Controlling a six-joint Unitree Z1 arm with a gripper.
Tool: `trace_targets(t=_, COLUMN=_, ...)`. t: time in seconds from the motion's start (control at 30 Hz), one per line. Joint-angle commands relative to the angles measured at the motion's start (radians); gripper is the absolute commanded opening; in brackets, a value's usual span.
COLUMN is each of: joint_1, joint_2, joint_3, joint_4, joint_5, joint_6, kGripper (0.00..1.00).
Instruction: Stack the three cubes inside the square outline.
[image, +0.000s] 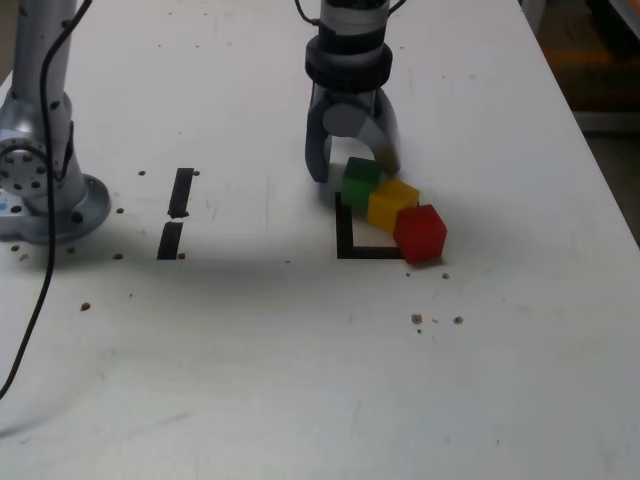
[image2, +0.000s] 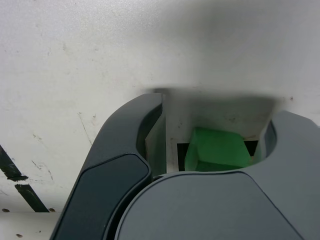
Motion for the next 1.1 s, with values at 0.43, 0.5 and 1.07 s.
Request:
trace_targets(t=0.43, joint_1=-0.001, joint_2=-0.008, joint_3=0.016, joint_4=-0.01, joint_5=0.0, joint_6=-0.009, kGripper=0.35)
trace_targets(t=0.5, joint_1=-0.001, joint_2=-0.012, joint_3=0.016, joint_4=-0.009, joint_5=0.005, joint_6=-0.009, kGripper=0.29)
trace_targets(t=1.07, joint_1=0.077, joint_2=-0.098, joint_3=-0.003, joint_4=0.07, joint_5=0.038, joint_6=-0.01, kGripper=0.24)
